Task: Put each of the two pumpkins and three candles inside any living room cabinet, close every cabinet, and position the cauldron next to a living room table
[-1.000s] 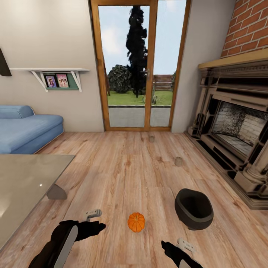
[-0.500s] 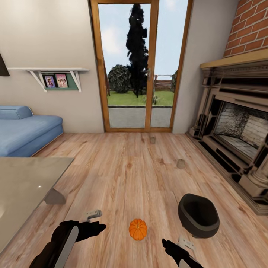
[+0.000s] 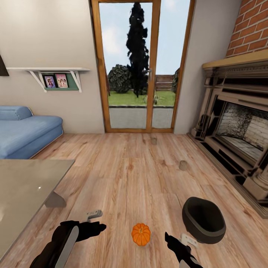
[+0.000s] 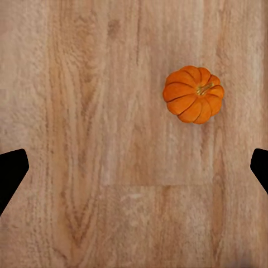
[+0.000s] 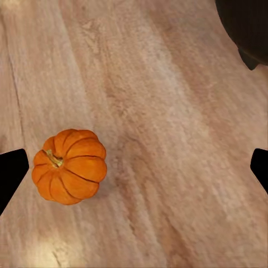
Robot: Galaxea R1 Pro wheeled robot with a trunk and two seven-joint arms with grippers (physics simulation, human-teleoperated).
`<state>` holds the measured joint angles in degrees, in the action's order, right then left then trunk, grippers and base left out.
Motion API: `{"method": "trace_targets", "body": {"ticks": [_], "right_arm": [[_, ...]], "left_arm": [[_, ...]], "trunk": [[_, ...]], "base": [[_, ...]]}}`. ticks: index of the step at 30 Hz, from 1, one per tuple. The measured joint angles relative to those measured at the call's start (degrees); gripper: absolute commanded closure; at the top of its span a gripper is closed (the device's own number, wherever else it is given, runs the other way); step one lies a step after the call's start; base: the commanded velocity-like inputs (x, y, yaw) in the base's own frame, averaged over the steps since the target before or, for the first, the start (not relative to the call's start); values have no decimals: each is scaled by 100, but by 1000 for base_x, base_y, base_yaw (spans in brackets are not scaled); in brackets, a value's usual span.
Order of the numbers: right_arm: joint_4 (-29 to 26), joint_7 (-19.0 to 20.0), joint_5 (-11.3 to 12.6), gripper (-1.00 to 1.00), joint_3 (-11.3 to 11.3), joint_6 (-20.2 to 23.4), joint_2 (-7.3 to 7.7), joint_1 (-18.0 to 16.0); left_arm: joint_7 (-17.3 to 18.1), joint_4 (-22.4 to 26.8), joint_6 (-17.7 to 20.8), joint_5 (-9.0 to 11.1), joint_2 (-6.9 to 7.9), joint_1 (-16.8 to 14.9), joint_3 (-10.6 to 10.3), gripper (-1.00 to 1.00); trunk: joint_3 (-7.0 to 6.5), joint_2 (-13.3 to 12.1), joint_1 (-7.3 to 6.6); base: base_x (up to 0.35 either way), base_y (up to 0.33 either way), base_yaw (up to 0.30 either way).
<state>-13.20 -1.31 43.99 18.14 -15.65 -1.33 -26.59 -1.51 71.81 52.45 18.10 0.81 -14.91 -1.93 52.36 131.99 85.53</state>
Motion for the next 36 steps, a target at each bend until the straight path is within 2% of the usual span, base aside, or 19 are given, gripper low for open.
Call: {"method": "trace_targets", "body": {"ticks": [3,6,11,20,22,25,27,29,32,36], "right_arm": [[-1,160,-4,-100,6,8,3,1],[9,796,37,-100,5,160,8,1],[71,1328,60,-100,-26,450,9,2],[318,1509,64,-100,-38,635,2,2],[341,1517,67,-100,-44,914,0,2],[315,1512,96,-100,-39,1561,-7,-19],[311,1499,185,-100,-37,1903,-8,-52],[306,1483,420,-100,-44,2097,-15,-79],[295,1443,812,-100,-41,2188,-17,-113],[291,1426,990,-100,-38,2174,-23,-251]], "left_arm": [[0,2,0,0,6,-2,0,-100],[0,3,0,0,-1,-2,0,-100],[0,3,0,0,-5,-2,0,-100],[4,22,0,1,-3,0,0,-100],[27,34,0,9,6,-1,1,-100],[44,44,0,34,16,-2,4,-100],[52,49,0,46,27,-2,7,-100],[59,54,0,56,34,-2,7,-100],[62,56,0,65,29,-1,8,-100],[63,56,0,68,24,0,8,-100]], "trunk": [[0,0,0],[0,0,0],[0,0,0],[0,0,0],[0,0,0],[0,0,0],[0,0,0],[0,0,0],[0,0,0],[0,0,0]], "base": [[11,12,0],[3,4,0],[37,5,0],[113,44,0],[24,8,0],[8,3,0],[2,1,0],[0,0,0],[0,0,0],[0,0,0]]}}
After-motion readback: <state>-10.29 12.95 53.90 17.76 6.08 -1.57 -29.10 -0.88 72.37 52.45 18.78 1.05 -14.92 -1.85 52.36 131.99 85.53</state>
